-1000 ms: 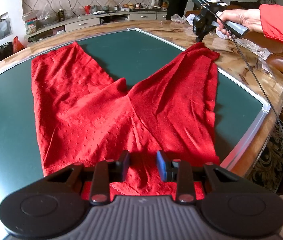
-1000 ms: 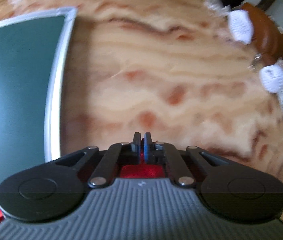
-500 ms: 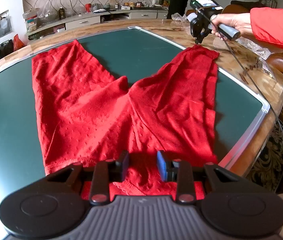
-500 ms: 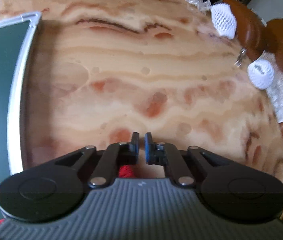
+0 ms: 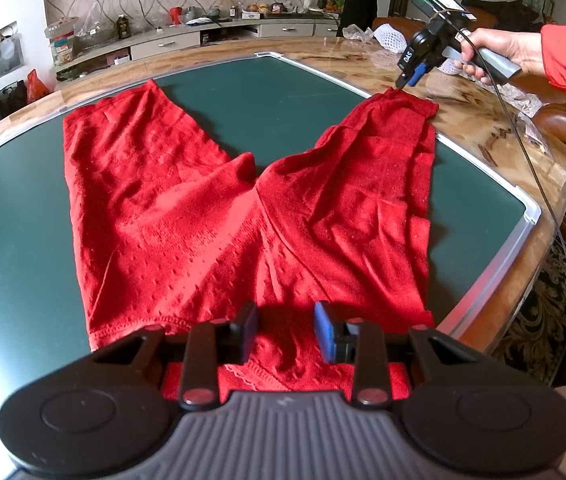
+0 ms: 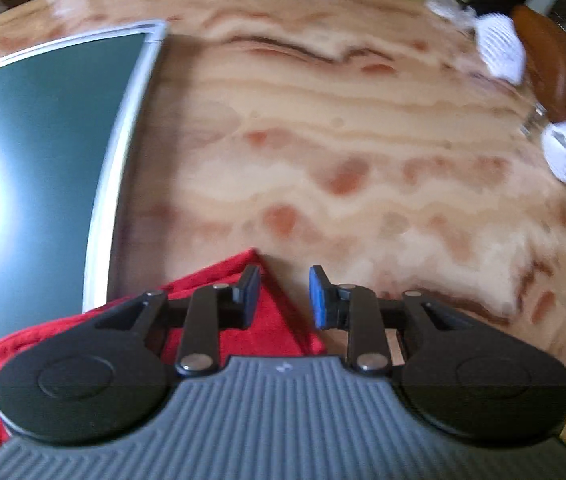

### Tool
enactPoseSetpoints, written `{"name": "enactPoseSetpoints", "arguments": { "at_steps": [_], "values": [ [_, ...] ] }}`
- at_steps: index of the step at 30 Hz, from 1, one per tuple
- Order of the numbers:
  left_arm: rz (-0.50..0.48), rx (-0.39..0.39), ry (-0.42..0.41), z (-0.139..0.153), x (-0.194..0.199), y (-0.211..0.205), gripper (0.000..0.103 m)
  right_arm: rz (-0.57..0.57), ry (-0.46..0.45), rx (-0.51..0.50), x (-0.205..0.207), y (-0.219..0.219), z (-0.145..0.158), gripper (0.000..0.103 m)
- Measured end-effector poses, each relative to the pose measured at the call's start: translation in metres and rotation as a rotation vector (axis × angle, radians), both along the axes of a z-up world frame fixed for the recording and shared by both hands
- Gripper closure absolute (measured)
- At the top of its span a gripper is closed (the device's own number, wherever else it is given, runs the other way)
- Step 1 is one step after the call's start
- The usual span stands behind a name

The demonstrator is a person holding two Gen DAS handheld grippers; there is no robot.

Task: Fold clothes

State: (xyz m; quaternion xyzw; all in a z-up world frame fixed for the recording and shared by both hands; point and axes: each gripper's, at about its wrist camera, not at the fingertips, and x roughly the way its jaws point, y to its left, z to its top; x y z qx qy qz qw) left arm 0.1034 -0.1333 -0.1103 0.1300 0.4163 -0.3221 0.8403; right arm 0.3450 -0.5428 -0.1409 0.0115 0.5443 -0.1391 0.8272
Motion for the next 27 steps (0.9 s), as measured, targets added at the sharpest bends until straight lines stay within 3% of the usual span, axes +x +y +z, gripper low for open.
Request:
{"name": "enactPoseSetpoints", "arguments": {
  "at_steps": [8,11,17,27],
  "values": [
    [0.007,0.006,0.007,0.000,0.001,-0.002,0.065,-0.031,0.043,0.020,0.014,0.008,-0.005,0.074],
    [0.006,0.011,0.007,0.000,0.001,-0.004,0.065,-0.041,0.044,0.065,0.015,0.006,-0.008,0.085],
    [0.006,0.014,0.006,0.000,0.001,-0.004,0.065,-0.048,0.034,0.021,0.011,0.009,-0.003,0.100],
    [0.005,0.015,0.004,-0.001,0.000,-0.004,0.065,-0.056,-0.015,0.023,0.021,0.008,0.001,0.099]
  ]
}}
